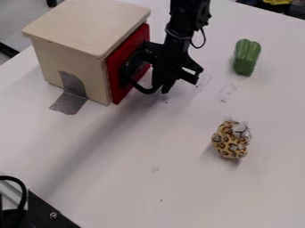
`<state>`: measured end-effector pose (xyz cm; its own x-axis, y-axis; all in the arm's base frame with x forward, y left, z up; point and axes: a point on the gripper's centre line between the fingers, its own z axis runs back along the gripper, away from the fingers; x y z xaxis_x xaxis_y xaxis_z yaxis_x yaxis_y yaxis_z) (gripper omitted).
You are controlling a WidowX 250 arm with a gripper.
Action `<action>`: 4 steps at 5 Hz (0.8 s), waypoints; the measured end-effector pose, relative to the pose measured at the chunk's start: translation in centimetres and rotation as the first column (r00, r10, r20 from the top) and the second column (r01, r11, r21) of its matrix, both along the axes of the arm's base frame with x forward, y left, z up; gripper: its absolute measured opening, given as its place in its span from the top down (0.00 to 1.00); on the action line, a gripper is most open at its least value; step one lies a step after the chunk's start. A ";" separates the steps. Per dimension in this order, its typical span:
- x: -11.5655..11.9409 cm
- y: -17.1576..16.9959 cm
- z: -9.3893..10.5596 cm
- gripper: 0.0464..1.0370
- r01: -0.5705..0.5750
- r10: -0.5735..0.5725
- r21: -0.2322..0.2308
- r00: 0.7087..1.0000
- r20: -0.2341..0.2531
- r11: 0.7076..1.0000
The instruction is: Open the drawer
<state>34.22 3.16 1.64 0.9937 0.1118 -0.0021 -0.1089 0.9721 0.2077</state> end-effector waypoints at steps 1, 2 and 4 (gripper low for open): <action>0.0 -2.1 0.0 0.92 0.038 -0.038 -0.002 0.999 -0.003 0.999; 0.0 -4.6 0.4 0.92 0.071 -0.071 0.000 0.997 -0.012 0.998; 0.3 -7.5 1.3 0.92 0.061 -0.061 -0.023 0.998 -0.001 0.998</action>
